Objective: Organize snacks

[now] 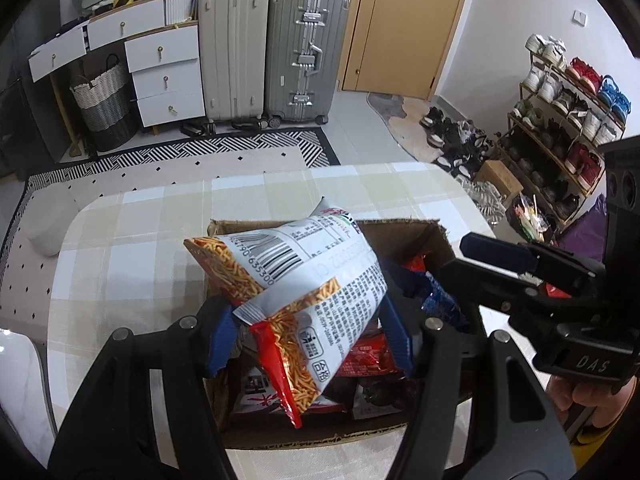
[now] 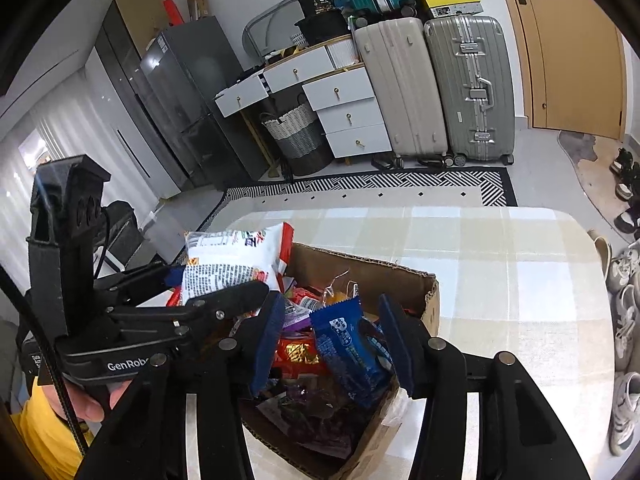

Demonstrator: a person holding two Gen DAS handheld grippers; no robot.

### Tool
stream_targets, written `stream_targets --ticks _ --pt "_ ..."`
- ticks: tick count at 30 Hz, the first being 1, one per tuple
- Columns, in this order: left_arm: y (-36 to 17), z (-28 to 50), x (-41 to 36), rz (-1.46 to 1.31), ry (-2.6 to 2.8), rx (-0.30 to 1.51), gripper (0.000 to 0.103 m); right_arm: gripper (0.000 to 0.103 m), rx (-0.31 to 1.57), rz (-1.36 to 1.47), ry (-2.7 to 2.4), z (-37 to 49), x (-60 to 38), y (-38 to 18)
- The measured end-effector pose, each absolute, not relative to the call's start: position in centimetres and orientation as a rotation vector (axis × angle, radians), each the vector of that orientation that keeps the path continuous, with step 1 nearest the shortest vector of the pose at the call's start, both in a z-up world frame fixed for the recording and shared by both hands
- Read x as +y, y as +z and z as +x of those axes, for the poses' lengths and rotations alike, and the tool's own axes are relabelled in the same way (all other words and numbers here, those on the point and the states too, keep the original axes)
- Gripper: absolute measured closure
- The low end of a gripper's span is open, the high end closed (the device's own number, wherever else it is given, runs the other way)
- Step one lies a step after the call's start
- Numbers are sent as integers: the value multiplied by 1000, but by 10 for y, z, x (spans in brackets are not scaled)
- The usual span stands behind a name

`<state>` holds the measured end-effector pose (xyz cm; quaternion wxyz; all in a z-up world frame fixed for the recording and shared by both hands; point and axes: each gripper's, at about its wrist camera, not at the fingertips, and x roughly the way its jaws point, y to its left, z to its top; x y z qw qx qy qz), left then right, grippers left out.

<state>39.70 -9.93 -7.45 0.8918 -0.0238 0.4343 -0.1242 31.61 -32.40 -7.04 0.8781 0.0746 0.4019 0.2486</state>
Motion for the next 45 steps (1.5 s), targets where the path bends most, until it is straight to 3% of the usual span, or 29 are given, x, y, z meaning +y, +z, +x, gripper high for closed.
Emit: stream_targets --ticks 7,12,14,25,29,34,45 --pt "-75 391 -97 -35 -234 913 41 53 841 173 520 313 -328 -70" --pt "-63 381 -97 -16 -226 900 32 53 839 182 513 309 -331 -65" --pt "-59 377 -94 -16 -217 899 24 53 828 183 513 304 -332 -60" --pt "-24 314 -62 -17 -129 840 24 52 756 165 520 256 -331 -18" --pt "-4 270 -51 -13 -103 780 24 42 707 161 523 228 -333 -2" --pt "25 214 -47 -1 -73 688 22 39 619 148 535 183 -333 18" --pt "57 90 -42 72 6 475 17 7 331 81 539 60 -337 33"
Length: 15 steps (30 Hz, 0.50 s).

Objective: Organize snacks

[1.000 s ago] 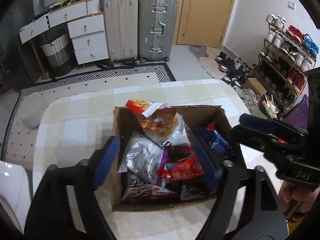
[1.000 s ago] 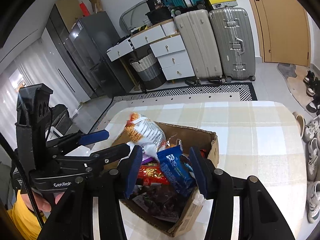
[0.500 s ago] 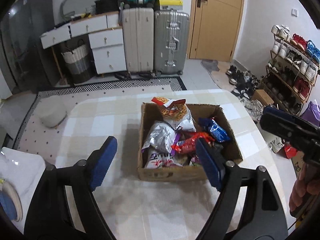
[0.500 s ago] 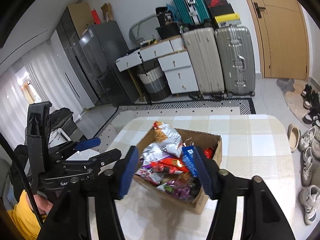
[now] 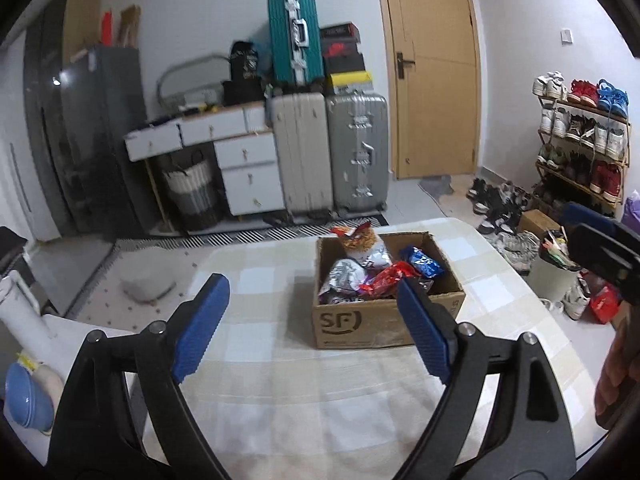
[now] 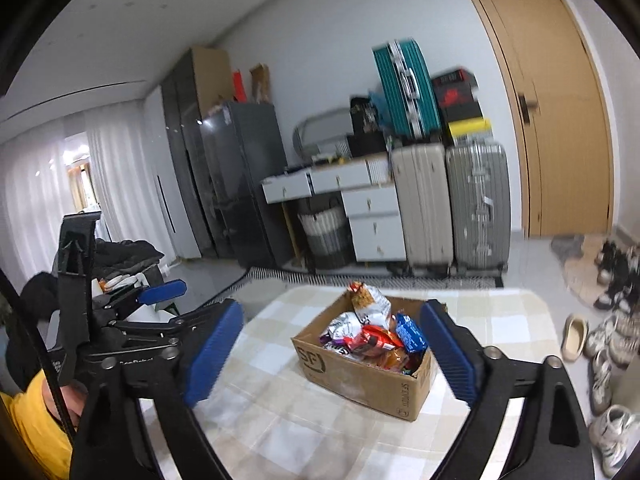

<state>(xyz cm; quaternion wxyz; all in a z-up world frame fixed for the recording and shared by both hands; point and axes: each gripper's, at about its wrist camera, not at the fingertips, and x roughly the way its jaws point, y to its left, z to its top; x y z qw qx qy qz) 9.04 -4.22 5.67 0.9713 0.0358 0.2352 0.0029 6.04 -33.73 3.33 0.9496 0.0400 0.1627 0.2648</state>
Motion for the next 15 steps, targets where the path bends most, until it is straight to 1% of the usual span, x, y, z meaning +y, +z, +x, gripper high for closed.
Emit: stream_targets --ticks 1,3,4,10,15 --pt "56 80 -39 63 15 463 14 6 314 73 535 52 -337 31" --pt "52 66 -33 40 27 457 3 4 277 48 520 33 -337 26" --pt "50 59 -29 28 35 451 0 4 264 41 516 28 -337 22" --pt "24 26 -10 1 76 426 0 1 180 -38 473 -5 -336 -10" --pt "-7 13 5 -20 109 418 0 1 187 -87 415 -15 -338 -51"
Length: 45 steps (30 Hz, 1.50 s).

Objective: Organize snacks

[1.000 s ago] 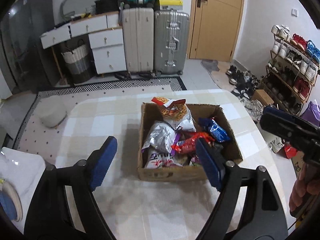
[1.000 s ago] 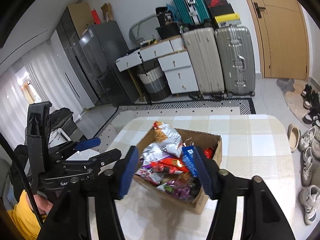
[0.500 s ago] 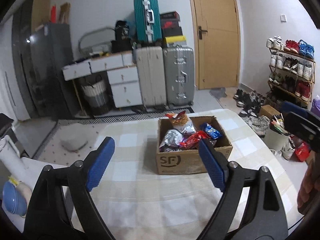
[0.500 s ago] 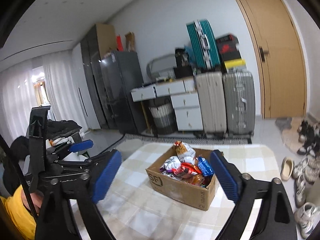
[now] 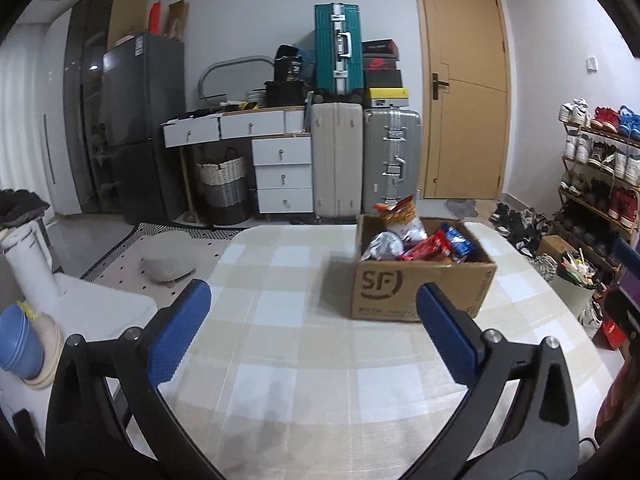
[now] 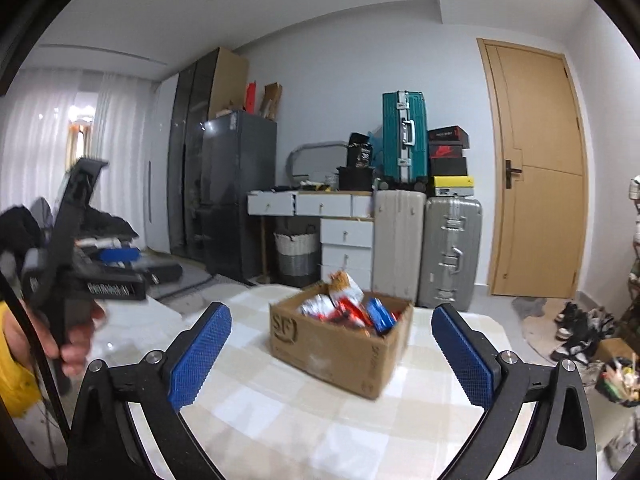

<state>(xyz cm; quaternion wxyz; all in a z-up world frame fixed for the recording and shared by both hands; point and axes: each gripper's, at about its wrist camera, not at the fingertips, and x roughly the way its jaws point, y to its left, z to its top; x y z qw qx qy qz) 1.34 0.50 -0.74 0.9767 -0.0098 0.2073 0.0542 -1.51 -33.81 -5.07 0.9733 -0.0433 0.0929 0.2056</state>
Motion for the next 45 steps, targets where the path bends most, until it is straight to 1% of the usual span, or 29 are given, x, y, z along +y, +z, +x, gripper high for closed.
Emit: stream_targets --ticks 5,12,17,20,25,27,45 --pt "-44 6 5 5 108 375 0 1 177 -73 343 -15 -351 -80" --pt "-87 19 -3 -4 81 359 0 1 227 -55 269 -4 -365 -116" --pt "-112 35 -1 -44 80 349 0 1 250 -33 271 4 -370 -121" --pt "-122 38 2 -59 85 334 0 1 254 33 252 8 -382 -124" --pt "-123 40 5 -68 82 335 0 1 276 190 218 12 -414 -130" --pt "-126 40 2 -57 83 332 0 1 285 202 214 13 -416 -130" --pt "-123 44 -2 -33 98 340 0 1 264 81 183 6 -395 -127"
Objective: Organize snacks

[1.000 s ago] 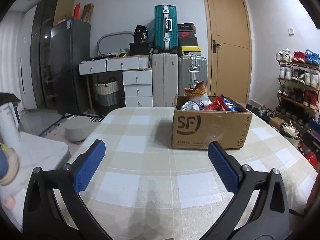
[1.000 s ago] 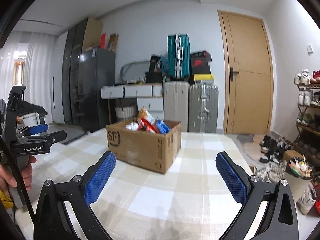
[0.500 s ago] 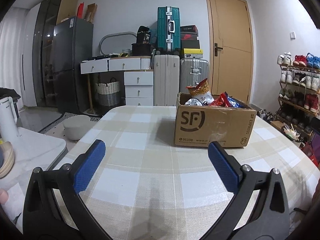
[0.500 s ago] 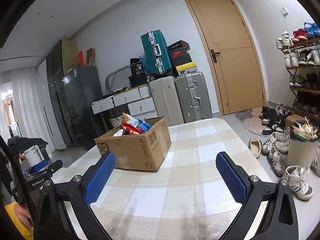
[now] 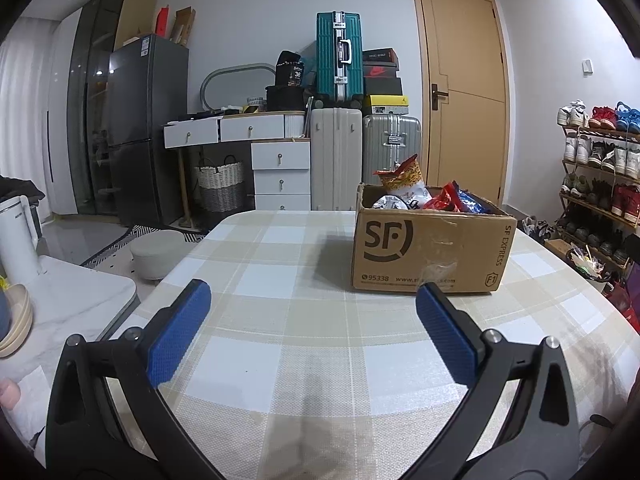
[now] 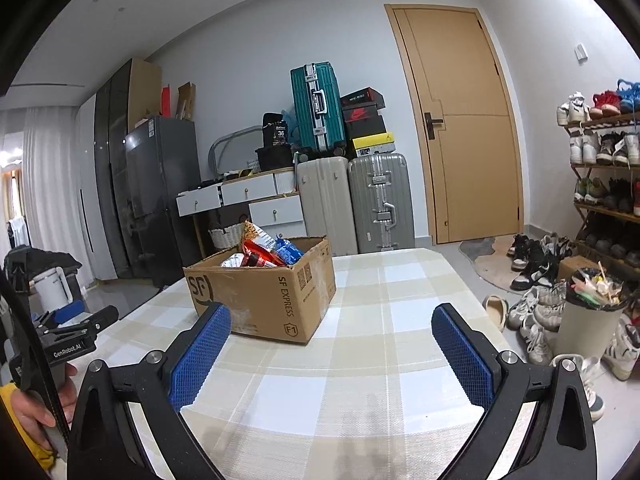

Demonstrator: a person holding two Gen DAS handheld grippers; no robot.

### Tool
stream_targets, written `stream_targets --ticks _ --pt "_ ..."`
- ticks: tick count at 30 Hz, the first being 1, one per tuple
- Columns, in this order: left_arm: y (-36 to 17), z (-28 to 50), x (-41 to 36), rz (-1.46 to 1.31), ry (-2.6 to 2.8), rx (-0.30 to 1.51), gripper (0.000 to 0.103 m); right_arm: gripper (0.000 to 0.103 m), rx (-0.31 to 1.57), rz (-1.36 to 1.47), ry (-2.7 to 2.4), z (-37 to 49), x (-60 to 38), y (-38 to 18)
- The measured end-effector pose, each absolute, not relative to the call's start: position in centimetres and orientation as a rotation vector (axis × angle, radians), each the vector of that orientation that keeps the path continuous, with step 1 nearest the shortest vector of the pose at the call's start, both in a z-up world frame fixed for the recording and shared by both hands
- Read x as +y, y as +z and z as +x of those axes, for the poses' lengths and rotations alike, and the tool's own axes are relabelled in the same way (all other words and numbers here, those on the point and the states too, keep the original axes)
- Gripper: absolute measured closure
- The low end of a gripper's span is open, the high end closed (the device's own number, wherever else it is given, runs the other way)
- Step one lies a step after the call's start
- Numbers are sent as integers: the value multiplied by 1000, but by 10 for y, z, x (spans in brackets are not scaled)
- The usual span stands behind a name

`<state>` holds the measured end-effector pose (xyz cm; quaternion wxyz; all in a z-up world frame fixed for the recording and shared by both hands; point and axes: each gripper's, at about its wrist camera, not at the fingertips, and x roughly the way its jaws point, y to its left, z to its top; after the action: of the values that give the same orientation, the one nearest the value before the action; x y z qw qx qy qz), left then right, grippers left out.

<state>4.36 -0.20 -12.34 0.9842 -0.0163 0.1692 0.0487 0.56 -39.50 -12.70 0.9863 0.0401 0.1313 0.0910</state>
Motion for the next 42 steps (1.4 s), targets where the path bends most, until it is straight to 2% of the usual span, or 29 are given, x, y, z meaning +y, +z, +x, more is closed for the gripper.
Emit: stream_targets --ticks 7,42 --pt "-125 45 -2 -33 99 342 0 1 252 -40 194 1 -372 -128" --pt "-134 53 -6 -71 129 377 0 1 278 25 193 7 -382 -133"
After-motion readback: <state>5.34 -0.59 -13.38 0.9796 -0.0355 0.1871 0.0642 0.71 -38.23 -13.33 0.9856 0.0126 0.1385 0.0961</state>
